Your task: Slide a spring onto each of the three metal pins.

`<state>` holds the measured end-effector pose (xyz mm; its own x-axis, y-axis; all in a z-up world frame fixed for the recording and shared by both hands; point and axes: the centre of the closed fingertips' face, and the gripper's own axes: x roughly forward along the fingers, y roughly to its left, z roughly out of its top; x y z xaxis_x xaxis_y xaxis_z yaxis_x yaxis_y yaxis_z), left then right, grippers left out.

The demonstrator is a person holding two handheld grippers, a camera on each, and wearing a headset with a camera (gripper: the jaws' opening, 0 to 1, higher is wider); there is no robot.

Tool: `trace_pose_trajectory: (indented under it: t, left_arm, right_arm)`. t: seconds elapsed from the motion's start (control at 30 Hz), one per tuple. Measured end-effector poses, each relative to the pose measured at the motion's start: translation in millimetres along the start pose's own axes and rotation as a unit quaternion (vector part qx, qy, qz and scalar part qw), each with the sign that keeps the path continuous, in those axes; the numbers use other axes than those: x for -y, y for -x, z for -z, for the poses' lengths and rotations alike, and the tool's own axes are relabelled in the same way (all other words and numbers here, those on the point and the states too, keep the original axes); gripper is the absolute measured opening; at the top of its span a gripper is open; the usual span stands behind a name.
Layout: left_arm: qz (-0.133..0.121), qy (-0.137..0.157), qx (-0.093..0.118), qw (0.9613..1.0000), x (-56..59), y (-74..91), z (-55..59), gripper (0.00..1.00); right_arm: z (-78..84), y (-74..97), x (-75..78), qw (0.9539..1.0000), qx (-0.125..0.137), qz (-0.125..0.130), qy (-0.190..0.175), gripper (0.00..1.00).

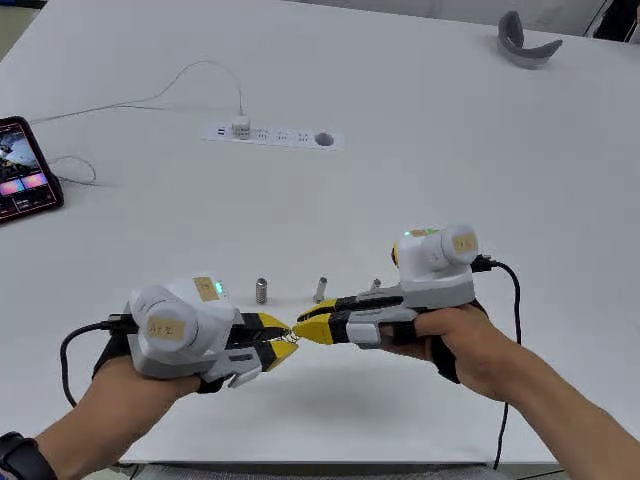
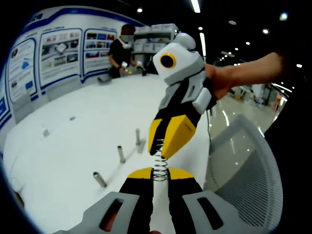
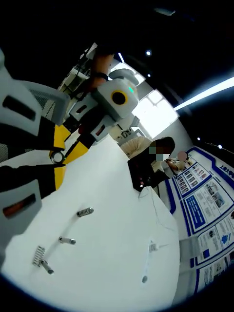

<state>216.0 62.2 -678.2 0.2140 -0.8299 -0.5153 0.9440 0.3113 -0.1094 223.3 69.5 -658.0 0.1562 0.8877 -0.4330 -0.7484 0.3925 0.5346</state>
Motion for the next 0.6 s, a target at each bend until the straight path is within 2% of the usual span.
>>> trace_pose_trajectory:
  t: [0.13,0.3,0.4,0.5,0.6]
  left_arm:
    - [0.007,0.005,0.01,0.9999,0.8,-1.6,-4.5,0.09]
    - [0.017,0.008,0.025,0.9995,3.4,-4.0,-12.7,0.09]
    - [0.022,0.009,0.029,0.9993,5.0,-4.0,-15.9,0.09]
    - [0.03,0.005,0.032,0.999,7.5,-3.8,-18.3,0.09]
    - [0.036,0.003,0.034,0.9988,10.0,-3.5,-20.0,0.09]
  right_arm:
    - [-2.5,2.0,-0.6,0.9992,-0.027,0.002,0.03,0.12]
    - [-6.3,5.0,-4.9,0.9949,-0.068,-0.003,0.075,0.12]
    - [-3.5,5.9,-5.5,0.989,-0.101,-0.006,0.107,0.12]
    - [1.7,5.9,-8.4,0.9791,-0.141,-0.012,0.145,0.13]
    - [4.0,6.4,-10.0,0.9717,-0.165,-0.018,0.168,0.13]
